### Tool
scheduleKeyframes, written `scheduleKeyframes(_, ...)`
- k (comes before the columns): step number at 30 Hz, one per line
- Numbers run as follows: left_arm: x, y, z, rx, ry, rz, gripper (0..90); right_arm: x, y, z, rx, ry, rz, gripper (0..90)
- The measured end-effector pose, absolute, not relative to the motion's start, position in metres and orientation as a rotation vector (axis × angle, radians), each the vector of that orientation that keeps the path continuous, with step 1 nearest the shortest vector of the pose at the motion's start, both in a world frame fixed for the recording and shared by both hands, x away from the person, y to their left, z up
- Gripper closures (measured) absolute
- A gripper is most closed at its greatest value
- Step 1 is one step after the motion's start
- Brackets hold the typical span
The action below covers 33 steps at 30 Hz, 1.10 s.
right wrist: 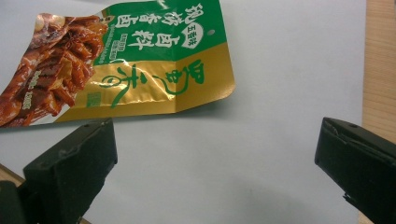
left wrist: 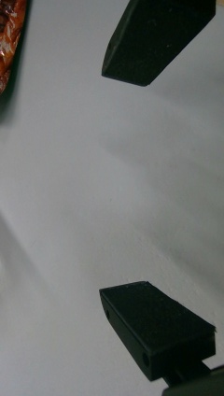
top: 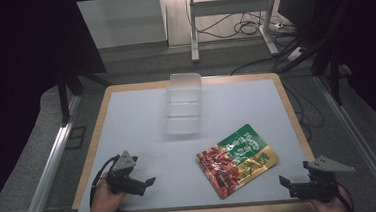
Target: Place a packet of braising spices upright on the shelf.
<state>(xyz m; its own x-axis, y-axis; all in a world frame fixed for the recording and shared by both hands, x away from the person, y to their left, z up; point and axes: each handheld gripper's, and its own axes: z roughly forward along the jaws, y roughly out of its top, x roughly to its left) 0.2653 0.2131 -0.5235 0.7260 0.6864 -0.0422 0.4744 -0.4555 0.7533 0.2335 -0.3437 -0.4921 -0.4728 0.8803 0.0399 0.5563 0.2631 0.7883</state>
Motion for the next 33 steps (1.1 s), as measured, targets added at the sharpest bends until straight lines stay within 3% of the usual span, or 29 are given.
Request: scheduleKeyframes(33, 0.266, 0.216, -0.524, 2.133, 0.843, 0.389, 0.0, 0.248, -0.336, -0.487, 1.21, 2.119, 1.054, 0.0)
